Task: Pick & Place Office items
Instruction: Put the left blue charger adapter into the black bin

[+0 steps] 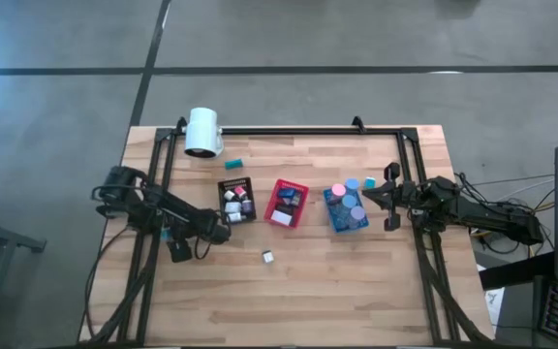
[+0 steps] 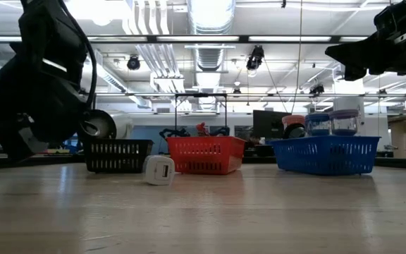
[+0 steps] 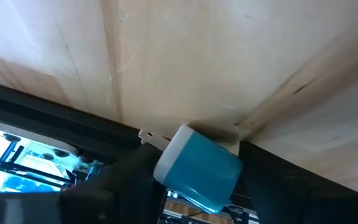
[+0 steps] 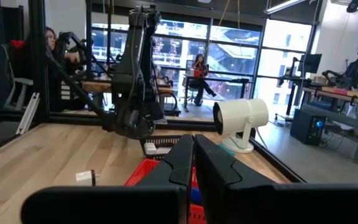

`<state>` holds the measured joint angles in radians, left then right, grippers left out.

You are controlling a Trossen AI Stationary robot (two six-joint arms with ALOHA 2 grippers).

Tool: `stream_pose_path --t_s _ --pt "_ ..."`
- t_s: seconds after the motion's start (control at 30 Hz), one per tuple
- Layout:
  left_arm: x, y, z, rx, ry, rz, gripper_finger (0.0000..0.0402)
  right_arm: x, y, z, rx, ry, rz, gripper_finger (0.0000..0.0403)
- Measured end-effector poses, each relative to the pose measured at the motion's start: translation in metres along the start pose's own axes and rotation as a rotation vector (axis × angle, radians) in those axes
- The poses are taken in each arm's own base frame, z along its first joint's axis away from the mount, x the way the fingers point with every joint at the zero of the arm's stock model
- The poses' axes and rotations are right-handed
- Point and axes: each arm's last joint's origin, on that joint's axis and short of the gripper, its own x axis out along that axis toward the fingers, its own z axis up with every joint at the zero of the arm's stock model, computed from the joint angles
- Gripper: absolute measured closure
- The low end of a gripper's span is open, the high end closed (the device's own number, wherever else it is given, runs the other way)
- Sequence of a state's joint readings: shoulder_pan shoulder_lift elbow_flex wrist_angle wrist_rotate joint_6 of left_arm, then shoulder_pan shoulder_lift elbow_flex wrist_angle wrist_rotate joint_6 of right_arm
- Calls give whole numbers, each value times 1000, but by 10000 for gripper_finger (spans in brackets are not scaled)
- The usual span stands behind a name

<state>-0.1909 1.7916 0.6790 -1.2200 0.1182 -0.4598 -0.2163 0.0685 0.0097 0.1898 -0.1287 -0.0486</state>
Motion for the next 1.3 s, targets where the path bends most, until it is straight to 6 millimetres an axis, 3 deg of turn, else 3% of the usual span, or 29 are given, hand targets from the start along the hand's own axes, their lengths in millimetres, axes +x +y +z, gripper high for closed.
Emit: stream_pose_path --t_s 0.17,0.47,0.67,0.97,1.3 --pt "0 1 -2 0 2 -2 210 0 0 0 0 1 0 390" --pt "1 2 -3 -20 15 10 210 0 0 0 1 1 0 390" --pt "-14 2 -5 -13 -33 41 210 0 0 0 -1 1 0 390" --pt "-71 3 -18 75 -371 -35 210 0 0 0 0 0 0 390" --pt "-135 11 -49 309 -1073 -188 210 0 0 0 1 0 0 390"
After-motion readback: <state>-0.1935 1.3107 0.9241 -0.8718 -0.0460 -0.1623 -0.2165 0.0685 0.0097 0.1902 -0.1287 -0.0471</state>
